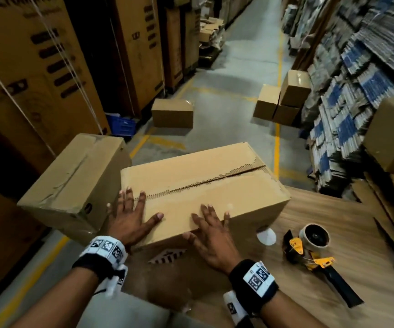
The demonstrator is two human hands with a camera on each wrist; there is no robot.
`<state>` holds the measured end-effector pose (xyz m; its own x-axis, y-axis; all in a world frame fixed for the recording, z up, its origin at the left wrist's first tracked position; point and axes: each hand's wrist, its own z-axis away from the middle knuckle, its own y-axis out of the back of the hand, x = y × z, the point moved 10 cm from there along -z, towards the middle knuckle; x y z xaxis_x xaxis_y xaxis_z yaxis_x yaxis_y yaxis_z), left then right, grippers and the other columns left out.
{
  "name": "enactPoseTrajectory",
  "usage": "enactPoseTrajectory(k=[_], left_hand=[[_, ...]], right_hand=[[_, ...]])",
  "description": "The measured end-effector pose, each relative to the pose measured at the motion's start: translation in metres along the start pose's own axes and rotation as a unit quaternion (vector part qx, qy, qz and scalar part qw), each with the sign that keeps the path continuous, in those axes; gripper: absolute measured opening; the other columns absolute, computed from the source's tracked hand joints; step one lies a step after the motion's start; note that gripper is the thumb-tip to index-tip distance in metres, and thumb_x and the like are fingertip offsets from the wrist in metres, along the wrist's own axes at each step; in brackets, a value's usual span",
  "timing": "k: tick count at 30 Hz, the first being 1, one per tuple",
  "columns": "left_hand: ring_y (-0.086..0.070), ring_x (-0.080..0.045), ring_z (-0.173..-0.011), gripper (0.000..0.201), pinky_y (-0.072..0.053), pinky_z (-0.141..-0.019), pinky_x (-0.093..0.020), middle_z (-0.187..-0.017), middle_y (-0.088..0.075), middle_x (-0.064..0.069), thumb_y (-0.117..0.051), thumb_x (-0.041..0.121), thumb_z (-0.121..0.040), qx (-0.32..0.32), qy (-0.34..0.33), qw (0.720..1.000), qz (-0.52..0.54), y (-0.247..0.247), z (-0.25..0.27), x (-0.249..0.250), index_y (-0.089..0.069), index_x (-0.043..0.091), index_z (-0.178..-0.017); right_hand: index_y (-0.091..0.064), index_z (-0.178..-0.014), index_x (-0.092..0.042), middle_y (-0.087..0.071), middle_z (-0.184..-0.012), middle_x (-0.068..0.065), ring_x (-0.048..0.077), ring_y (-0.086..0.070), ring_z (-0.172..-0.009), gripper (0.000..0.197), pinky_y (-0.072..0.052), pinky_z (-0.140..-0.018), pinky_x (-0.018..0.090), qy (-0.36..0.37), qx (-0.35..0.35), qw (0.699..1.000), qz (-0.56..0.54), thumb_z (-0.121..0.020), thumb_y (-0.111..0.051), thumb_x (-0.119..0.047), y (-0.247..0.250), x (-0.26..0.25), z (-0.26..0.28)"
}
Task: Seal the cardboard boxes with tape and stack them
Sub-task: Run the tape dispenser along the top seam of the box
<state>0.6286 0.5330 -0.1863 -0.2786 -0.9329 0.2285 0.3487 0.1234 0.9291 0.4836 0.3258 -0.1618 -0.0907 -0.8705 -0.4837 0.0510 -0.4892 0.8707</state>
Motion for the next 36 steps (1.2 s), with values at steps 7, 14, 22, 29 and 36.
enactPoseTrajectory(k=[7,14,22,29,36], left_hand=[[0.014,-0.022,-0.16,0.121,0.004,-0.125,-0.061,-0.175,0.007,0.001,0.016,0.099,-0.067,0.025,-0.131,0.991,-0.017,-0.005,0.031,0.139,-0.016,0.037,-0.165],[0.001,-0.018,-0.161,0.093,-0.001,-0.129,-0.055,-0.175,-0.007,0.002,-0.003,0.084,-0.091,0.024,-0.193,0.981,-0.011,-0.039,0.017,0.276,-0.022,0.03,-0.165],[0.001,-0.02,-0.162,0.076,0.0,-0.129,-0.051,-0.175,0.003,0.003,-0.002,0.072,-0.1,0.044,-0.175,0.976,-0.121,-0.062,0.016,0.279,-0.004,0.035,-0.167],[-0.002,-0.018,-0.161,0.081,-0.002,-0.129,-0.05,-0.175,-0.001,0.005,0.009,0.073,-0.097,0.034,-0.188,0.973,-0.132,-0.067,0.017,0.277,-0.005,0.035,-0.166],[-0.021,-0.026,-0.159,0.095,-0.015,-0.124,-0.055,-0.171,-0.025,-0.001,0.014,0.077,-0.092,0.055,-0.239,0.961,-0.125,-0.074,0.043,0.283,-0.026,0.029,-0.164]], right_hand=[[-0.073,-0.113,-0.028,-0.071,-0.117,-0.009,0.012,-0.065,-0.115,0.021,-0.049,-0.098,0.033,-0.124,0.312,0.918,-0.209,-0.104,-0.058,-0.039,0.088,0.149,0.112],[-0.077,-0.099,-0.02,-0.078,-0.105,0.005,0.025,-0.072,-0.103,0.01,-0.047,-0.083,0.033,-0.36,0.255,0.885,-0.15,-0.09,-0.079,-0.024,0.066,0.324,0.234],[-0.05,-0.148,-0.007,-0.059,-0.145,0.018,0.036,-0.057,-0.132,0.08,-0.045,-0.102,0.038,-0.462,0.074,0.878,-0.1,-0.083,-0.083,-0.039,0.027,0.424,0.248],[-0.07,-0.089,-0.019,-0.075,-0.083,0.005,0.028,-0.071,-0.08,0.038,-0.057,-0.071,0.037,-0.456,0.008,0.881,-0.126,-0.061,-0.073,-0.045,0.013,0.437,0.239],[-0.072,-0.096,-0.01,-0.07,-0.067,0.008,0.021,-0.057,-0.05,0.019,-0.037,-0.043,0.025,-0.355,0.156,0.863,-0.323,-0.081,-0.084,-0.007,0.107,0.365,0.248]])
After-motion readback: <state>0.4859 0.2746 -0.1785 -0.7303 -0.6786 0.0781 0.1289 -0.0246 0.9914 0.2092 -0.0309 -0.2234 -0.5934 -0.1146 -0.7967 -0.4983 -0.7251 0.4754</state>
